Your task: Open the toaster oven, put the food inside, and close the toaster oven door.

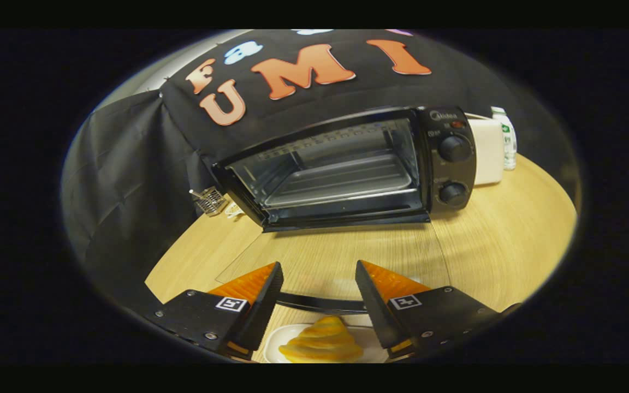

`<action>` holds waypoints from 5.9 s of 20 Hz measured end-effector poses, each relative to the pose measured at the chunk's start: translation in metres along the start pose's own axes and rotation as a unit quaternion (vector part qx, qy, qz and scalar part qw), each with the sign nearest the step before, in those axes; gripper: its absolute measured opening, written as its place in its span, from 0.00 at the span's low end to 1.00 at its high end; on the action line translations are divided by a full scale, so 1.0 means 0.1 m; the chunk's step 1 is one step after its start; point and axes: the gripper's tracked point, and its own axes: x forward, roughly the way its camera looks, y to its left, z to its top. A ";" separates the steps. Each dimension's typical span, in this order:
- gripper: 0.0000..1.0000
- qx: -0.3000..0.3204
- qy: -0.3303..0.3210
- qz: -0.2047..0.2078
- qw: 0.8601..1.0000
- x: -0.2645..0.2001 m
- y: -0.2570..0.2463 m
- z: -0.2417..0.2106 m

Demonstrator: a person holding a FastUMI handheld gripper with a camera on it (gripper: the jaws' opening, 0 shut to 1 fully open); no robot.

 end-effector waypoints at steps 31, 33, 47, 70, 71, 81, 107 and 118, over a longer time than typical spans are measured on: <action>0.97 -0.155 0.041 -0.087 0.983 -0.76 -0.06 -1.17; 0.88 -0.134 0.041 -0.075 0.987 -0.78 -0.05 -1.16; 0.80 0.065 -0.084 0.125 0.986 -0.87 0.49 -0.24; 0.79 0.075 -0.139 0.065 0.985 0.21 0.38 1.07; 0.79 0.071 -0.140 0.057 0.986 0.27 0.35 1.11; 0.79 0.035 -0.159 -0.007 0.987 0.66 0.19 1.41; 0.80 -0.008 -0.140 -0.078 0.987 1.25 -0.06 1.53; 0.93 -0.082 -0.129 -0.075 0.985 1.07 0.05 1.35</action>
